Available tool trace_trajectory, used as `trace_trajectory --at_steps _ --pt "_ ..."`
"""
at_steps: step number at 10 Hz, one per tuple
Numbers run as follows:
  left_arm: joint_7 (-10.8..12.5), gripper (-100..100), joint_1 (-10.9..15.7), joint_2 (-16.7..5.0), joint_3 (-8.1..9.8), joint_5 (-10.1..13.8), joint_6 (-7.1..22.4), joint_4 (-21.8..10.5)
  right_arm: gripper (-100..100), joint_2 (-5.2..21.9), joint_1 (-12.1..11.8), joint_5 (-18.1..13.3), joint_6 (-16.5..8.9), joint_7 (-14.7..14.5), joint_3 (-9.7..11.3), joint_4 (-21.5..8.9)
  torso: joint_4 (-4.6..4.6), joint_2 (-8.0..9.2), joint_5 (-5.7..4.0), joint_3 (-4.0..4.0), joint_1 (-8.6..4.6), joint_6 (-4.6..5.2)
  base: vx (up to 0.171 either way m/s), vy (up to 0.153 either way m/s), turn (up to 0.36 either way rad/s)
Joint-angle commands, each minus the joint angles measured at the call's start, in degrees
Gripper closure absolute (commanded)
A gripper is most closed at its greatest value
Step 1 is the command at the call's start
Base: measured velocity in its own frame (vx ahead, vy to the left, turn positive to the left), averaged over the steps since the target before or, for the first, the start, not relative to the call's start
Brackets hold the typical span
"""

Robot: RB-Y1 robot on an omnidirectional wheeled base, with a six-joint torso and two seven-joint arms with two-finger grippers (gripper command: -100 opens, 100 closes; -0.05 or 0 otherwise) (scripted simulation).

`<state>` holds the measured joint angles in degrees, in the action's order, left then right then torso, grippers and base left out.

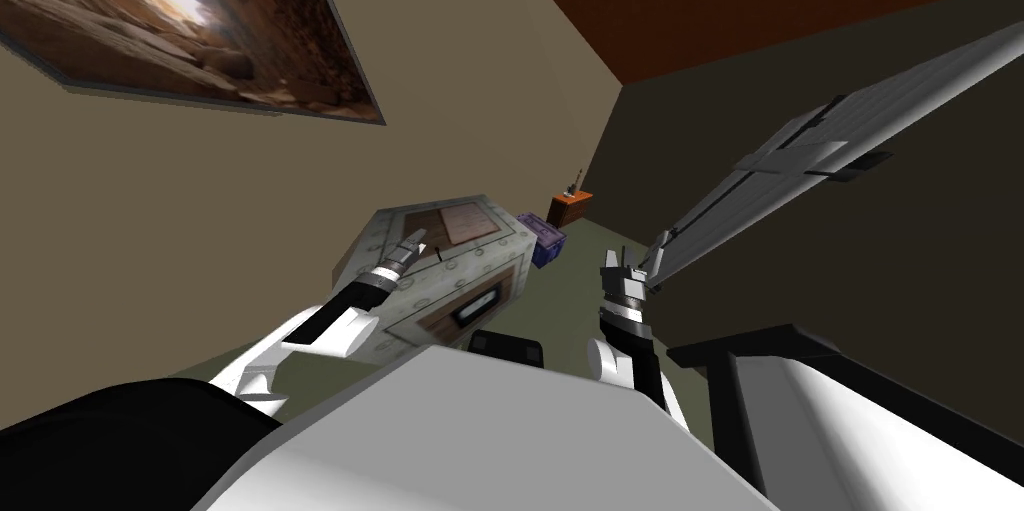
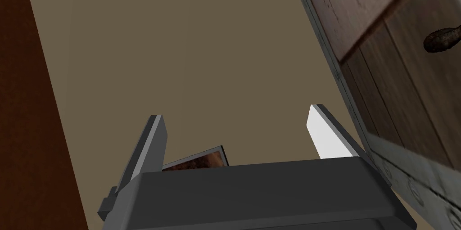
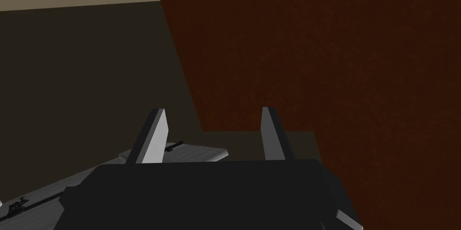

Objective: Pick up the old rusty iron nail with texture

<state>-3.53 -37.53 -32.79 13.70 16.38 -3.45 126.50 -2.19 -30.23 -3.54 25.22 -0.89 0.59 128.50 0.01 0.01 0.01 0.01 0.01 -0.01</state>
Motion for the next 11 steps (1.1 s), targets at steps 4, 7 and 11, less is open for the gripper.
trace_trajectory --at_steps 4,7,11 --pt "0.35 -100 -1.28 -5.87 1.85 3.54 5.89 -1.52 0 0.0 0.0 0.0 0.0 0.0 0.0 0.0 0.0 -0.01 -0.01 -0.01 -0.01 0.01 -0.006 -0.009 -0.073" --pt "0.49 -100 -2.58 -10.73 3.34 6.88 10.96 -3.14 0 0.0 0.0 0.0 0.0 0.0 0.0 0.0 -0.01 -0.02 -0.01 -0.01 -0.03 -0.01 -0.002 -0.014 -0.083" --pt "0.45 -100 -3.86 -16.5 4.62 10.19 16.19 -4.74 0 0.0 0.0 0.0 0.0 0.0 0.0 0.0 -0.01 -0.05 -0.01 -0.03 -0.04 0.0 0.002 -0.015 -0.063"
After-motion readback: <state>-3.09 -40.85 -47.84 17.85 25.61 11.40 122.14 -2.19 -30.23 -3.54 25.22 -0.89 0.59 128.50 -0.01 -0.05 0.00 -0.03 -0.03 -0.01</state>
